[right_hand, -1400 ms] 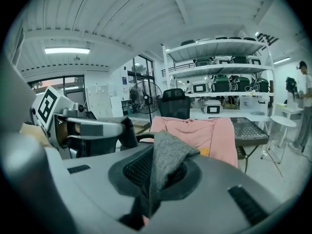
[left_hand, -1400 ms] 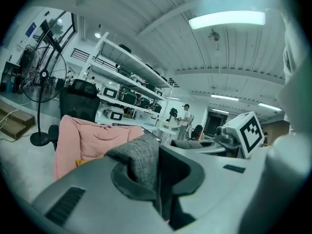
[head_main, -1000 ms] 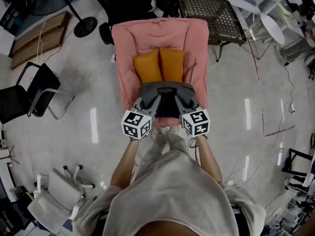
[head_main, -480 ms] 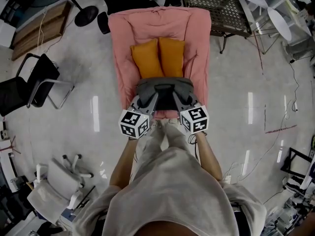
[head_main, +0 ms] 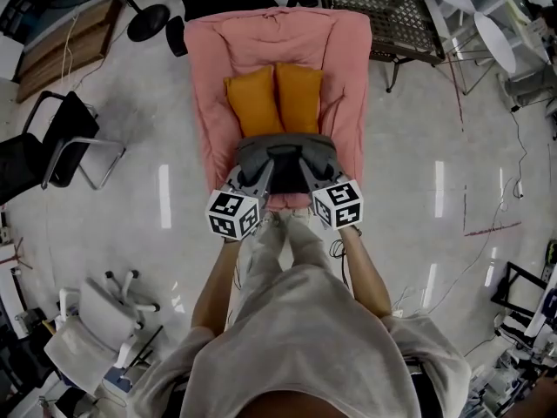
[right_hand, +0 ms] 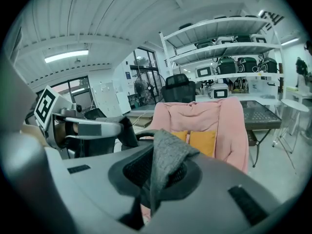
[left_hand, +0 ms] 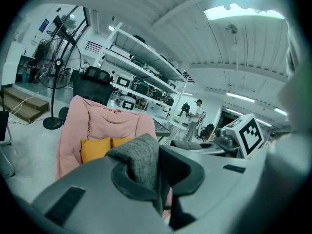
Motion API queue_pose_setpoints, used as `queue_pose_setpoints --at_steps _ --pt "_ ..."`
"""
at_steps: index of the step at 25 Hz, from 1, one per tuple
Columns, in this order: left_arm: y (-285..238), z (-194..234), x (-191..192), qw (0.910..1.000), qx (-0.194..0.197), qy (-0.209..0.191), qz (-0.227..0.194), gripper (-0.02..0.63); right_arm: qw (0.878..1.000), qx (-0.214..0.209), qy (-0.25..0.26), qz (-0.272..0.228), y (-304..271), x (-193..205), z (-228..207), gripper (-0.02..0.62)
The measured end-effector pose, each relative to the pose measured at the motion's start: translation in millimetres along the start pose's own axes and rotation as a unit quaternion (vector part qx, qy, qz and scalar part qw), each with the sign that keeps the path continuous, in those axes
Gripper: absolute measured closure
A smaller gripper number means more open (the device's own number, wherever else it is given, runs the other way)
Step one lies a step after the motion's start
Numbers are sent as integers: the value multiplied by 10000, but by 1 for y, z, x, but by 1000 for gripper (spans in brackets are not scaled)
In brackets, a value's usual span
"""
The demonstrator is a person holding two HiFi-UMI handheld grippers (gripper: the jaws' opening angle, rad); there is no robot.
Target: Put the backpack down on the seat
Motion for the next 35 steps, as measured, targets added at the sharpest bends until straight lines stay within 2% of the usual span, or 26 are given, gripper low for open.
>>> queue_pose_setpoints --at_steps 23,35 --pt "-52 66 -14 9997 -156 147 104 571 9996 -135 -75 237 -81 -14 -37 566" --pt "-75 96 -1 9987 -241 323 315 571 9984 -246 -115 491 -115 -1 -48 566"
Point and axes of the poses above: the fingertips, and each gripper's own axes: y backward along the fingers, z to its left, x out of its underside, the point moved 4 cm from there along y, backward along the fingers, and after that the axes turned 12 degrees about x, right-handed, at the moved point
